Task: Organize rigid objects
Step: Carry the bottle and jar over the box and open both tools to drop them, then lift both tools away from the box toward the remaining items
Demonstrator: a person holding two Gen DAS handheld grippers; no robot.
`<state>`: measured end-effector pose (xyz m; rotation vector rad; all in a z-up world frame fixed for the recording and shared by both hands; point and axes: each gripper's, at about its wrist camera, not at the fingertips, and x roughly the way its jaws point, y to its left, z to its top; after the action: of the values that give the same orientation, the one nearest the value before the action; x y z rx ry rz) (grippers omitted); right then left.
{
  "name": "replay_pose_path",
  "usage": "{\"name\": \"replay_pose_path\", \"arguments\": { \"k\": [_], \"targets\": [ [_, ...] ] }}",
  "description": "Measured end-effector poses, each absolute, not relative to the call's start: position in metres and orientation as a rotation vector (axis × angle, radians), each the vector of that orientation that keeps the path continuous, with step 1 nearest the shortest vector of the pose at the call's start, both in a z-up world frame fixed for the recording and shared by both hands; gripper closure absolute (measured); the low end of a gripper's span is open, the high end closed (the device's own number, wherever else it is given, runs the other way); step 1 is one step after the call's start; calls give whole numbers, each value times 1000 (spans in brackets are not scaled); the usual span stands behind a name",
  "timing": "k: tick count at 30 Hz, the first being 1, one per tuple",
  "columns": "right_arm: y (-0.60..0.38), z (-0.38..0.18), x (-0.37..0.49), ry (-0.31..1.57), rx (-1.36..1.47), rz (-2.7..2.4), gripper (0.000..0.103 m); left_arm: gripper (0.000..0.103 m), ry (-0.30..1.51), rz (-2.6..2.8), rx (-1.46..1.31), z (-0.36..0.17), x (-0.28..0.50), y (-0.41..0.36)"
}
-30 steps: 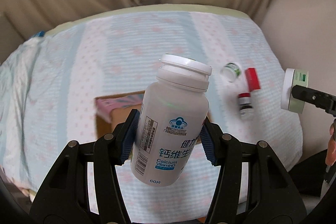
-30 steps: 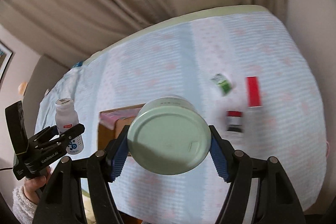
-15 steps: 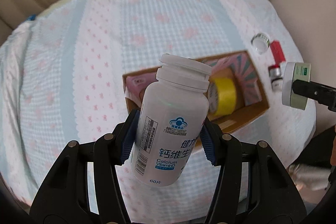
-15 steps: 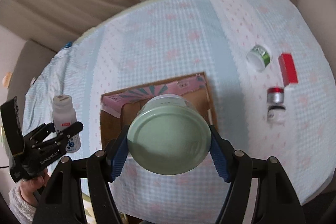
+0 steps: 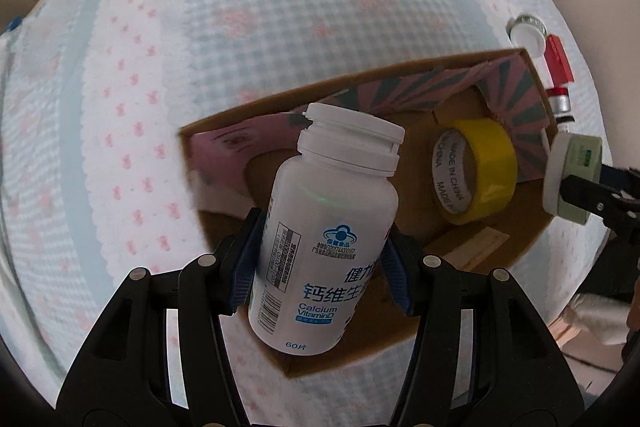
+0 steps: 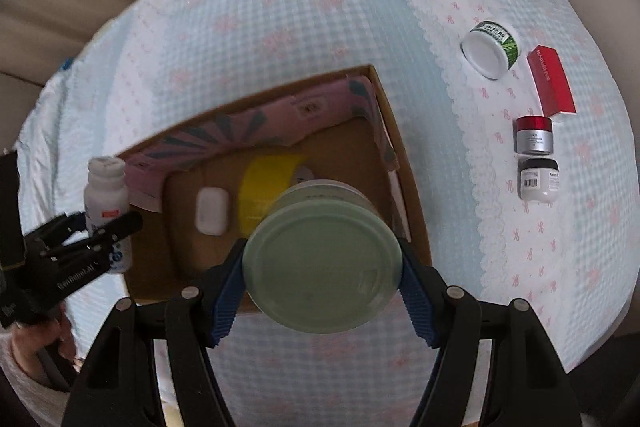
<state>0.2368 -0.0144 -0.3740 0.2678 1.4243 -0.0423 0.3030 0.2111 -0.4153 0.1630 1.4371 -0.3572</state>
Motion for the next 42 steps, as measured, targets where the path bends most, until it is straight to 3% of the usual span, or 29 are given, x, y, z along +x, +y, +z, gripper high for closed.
{"name": "replay_pose_path", "arguments": {
  "k": [11, 12, 13, 14, 15, 17, 32, 42],
  "targets": [
    [-7, -412, 255, 1459, 162, -7, 37, 50, 1462, -402, 270, -440, 315, 189],
    [-6, -413, 255, 1457, 151, -5, 36, 40, 1456, -409, 275, -438, 316, 188],
    [-4, -415, 256, 1457, 146, 3, 37, 12, 1446, -416, 279, -435, 316, 186],
    [-3, -416, 256, 1465, 150, 20, 33, 0, 1430, -425, 283, -430, 316, 185],
    [-2, -418, 256, 1469, 169, 48, 18, 0, 1417, -432, 281, -427, 315, 184],
    [-2, -414, 256, 1435, 190, 81, 0, 0, 1404, -436, 275, -422, 315, 185],
    [-12, -386, 238, 1342, 183, 123, 0, 0, 1389, -386, 202, -394, 293, 197],
    [-6, -337, 221, 1264, 179, 129, 0, 0, 1292, -329, 150, -329, 261, 209]
  ]
}}
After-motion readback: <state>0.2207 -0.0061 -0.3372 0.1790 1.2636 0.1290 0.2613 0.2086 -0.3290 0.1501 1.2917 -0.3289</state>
